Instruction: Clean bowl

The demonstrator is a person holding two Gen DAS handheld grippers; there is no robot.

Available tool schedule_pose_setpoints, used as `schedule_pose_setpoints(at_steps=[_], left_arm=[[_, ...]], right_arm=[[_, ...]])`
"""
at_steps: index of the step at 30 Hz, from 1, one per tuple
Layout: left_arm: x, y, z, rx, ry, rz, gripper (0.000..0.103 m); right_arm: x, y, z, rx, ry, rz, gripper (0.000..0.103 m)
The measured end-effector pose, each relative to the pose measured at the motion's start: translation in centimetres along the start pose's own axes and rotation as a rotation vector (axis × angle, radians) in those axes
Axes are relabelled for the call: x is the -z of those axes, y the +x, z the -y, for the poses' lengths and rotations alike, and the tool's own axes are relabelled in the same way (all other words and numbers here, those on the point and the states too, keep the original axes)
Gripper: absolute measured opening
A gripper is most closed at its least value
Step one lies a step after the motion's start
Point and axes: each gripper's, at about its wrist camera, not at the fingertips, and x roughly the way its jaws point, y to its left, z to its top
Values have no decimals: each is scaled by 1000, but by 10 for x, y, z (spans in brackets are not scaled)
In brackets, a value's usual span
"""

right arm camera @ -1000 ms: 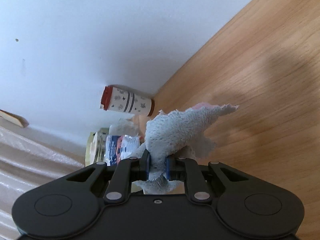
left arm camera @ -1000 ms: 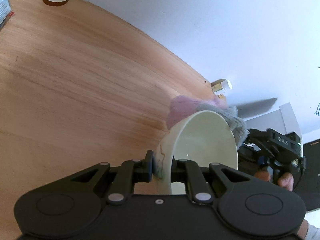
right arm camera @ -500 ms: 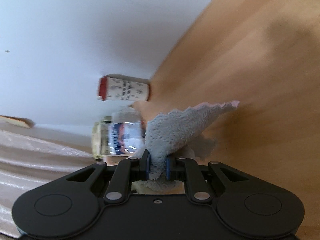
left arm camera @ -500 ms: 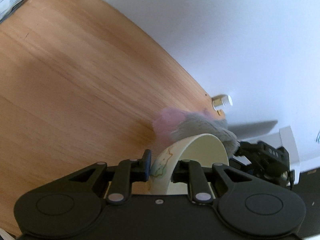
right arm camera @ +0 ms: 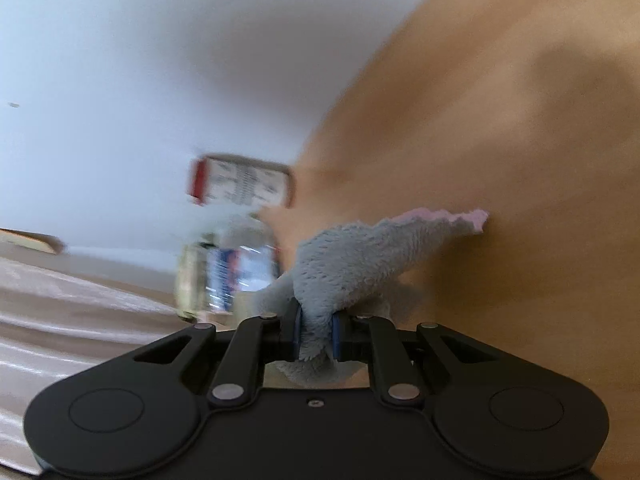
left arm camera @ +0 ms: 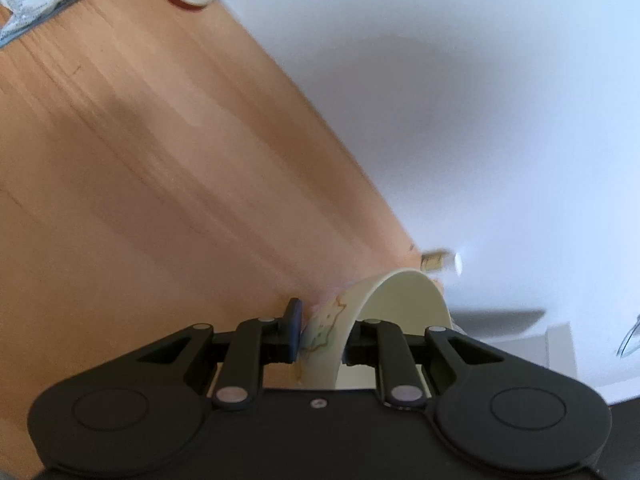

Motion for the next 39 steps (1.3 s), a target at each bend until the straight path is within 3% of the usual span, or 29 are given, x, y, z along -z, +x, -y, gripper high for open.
schedule_pose_setpoints(at_steps=[9, 14, 19, 22, 28, 34, 39], left_arm=[[-1, 5, 7, 38, -8, 27, 18], [-2, 1, 3, 27, -23, 46, 18], [0, 8, -3, 9, -71, 52, 19], [-1, 10, -5, 17, -96, 68, 19], [-8, 14, -10, 42, -154, 94, 18], [-9, 25, -6, 44, -135, 72, 18], [-11, 34, 0, 46, -97, 66, 18]], right_arm=[[-1, 6, 16, 39, 42, -19, 18], [-5, 1, -9, 19, -89, 25, 18], [2, 15, 12, 60, 6, -27, 18], [10, 21, 13, 84, 1, -40, 18], [16, 11, -17, 49, -155, -18, 18], [41, 35, -33, 183, -362, -106, 18], [52, 51, -41, 244, -471, -152, 17]])
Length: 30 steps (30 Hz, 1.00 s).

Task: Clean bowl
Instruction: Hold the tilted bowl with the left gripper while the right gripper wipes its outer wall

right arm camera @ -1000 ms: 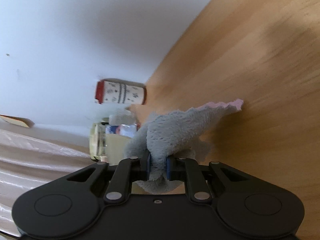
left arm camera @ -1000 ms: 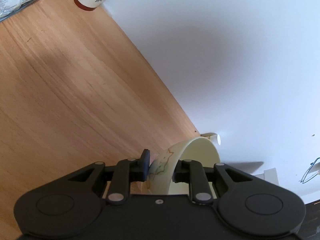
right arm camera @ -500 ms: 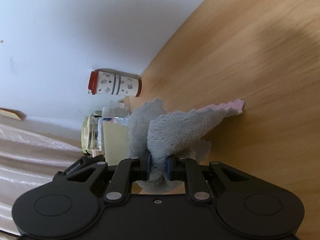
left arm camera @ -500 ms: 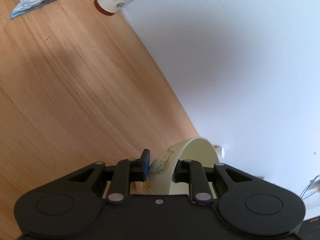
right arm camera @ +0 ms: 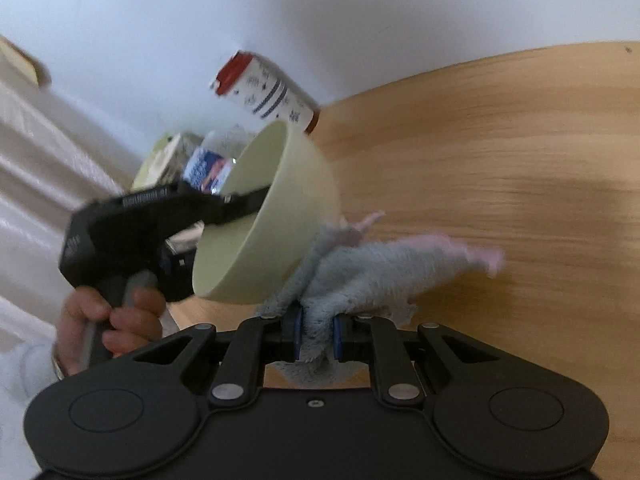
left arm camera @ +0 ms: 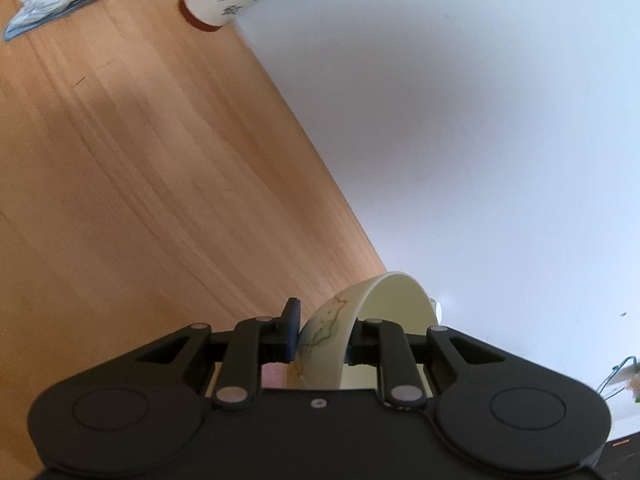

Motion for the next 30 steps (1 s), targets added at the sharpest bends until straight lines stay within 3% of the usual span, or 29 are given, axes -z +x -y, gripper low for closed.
schedule_pose_setpoints(at_steps=[6, 13, 19, 22, 30], left_arm=[[2, 2, 2, -6, 31, -5, 16], [-1, 1, 11, 4, 89, -12, 16], [-1, 5, 11, -102, 180, -10, 13], [0, 3, 9, -90, 167, -17, 13], [2, 2, 17, -96, 253, -28, 13]], right_arm=[[1, -27, -11, -12, -68, 61, 17], [4, -11, -18, 21, -105, 12, 16], [8, -9, -30, 66, -168, 1, 16], [11, -22, -40, 42, -202, 33, 15], [18, -27, -51, 64, -210, 61, 15]])
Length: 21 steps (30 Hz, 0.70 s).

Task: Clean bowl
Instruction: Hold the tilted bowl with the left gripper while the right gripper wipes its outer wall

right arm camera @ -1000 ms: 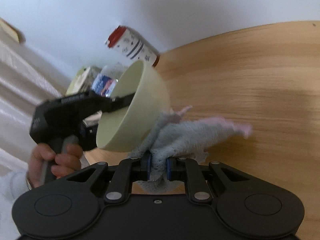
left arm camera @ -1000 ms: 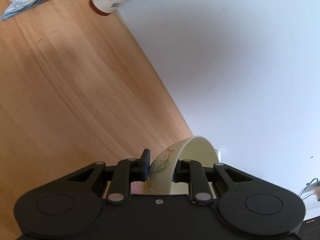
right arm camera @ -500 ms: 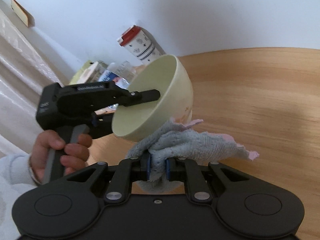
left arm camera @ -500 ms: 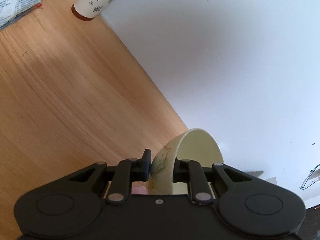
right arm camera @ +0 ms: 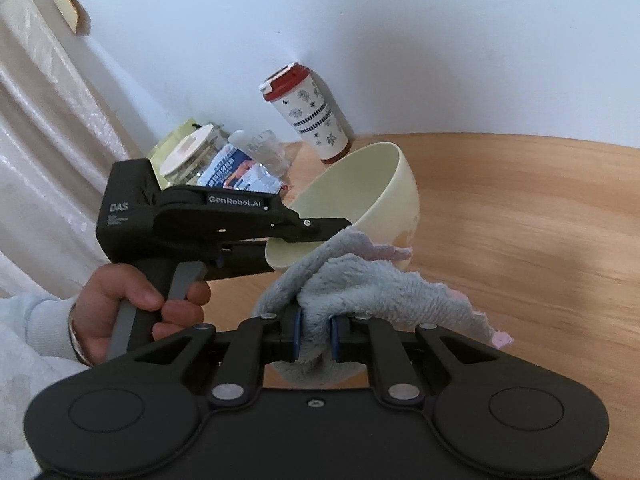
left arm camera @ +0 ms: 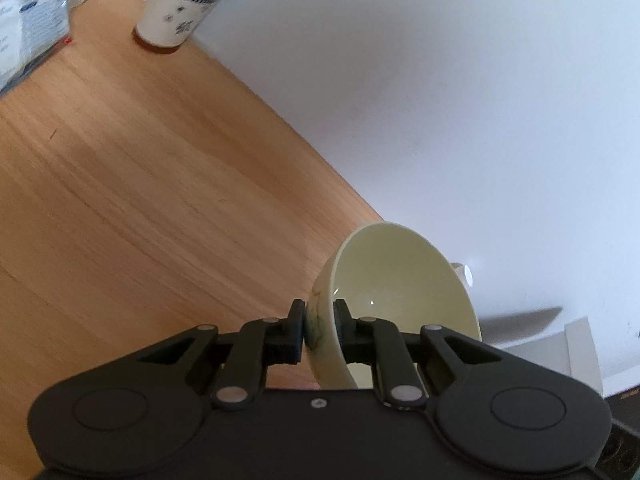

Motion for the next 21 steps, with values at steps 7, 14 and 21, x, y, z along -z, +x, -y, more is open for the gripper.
schedule_pose_setpoints(at_steps=[7, 14, 21], left_arm=[[4, -5, 8, 23, 42, -14, 13], [2, -6, 5, 6, 52, -2, 13], [5, -7, 6, 17, 58, -14, 16]], right_arm=[[3, 33, -4, 68, -18, -63, 15], [3, 27, -18, 67, -38, -52, 15], [1, 20, -25, 36, -38, -40, 15]])
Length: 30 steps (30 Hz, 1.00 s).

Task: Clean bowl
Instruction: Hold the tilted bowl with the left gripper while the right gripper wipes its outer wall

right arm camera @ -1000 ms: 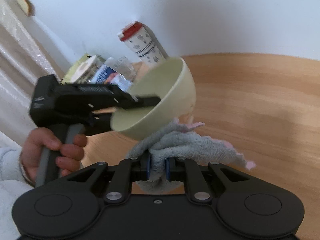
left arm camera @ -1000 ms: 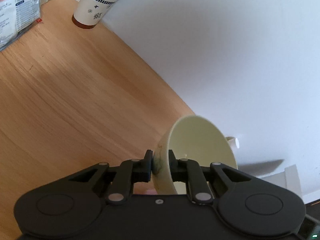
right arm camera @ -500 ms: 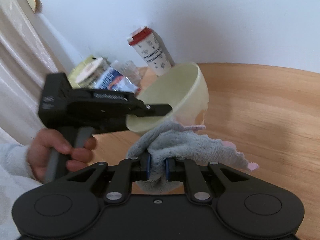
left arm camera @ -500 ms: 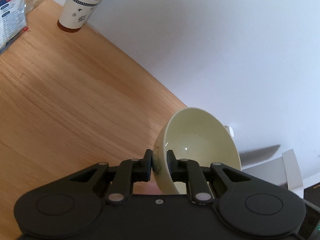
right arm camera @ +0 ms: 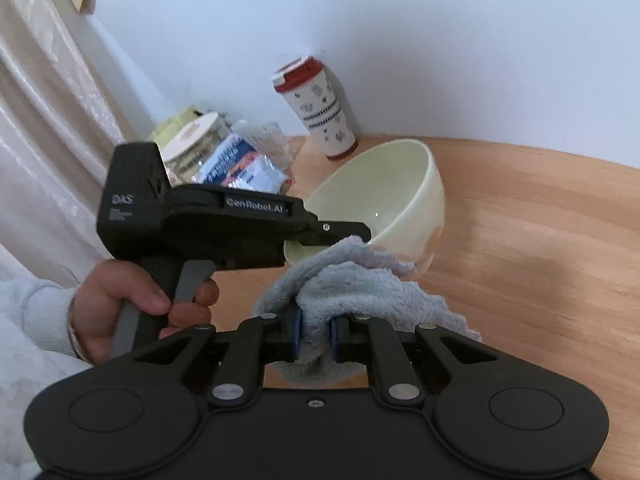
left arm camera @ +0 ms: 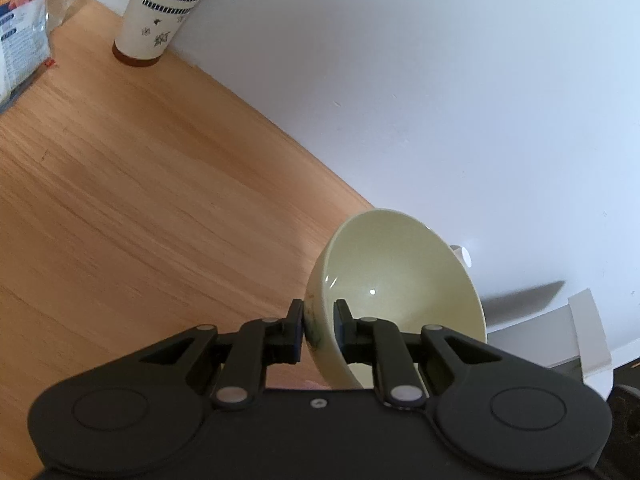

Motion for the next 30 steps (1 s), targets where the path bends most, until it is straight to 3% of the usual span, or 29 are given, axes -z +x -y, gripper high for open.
schedule_pose_setpoints(at_steps=[7, 12, 16, 20, 26, 30], left_arm=[[4, 0, 1, 23, 25, -26, 16], [2, -2, -6, 12, 5, -17, 16], [-1, -3, -13, 0, -18, -27, 17], [-1, -6, -14, 5, -23, -40, 21], [-5, -8, -19, 23, -20, -65, 21], [-8, -10, -22, 31, -15, -72, 21]], right_arm=[[2, 39, -1, 56, 16, -57, 15], [3, 24, -2, 42, 32, -26, 15], [2, -2, 3, 9, 82, 26, 15], [3, -3, 15, -3, 158, 34, 15], [6, 30, 8, 73, 46, -32, 15], [5, 26, 3, 94, -2, -34, 15]])
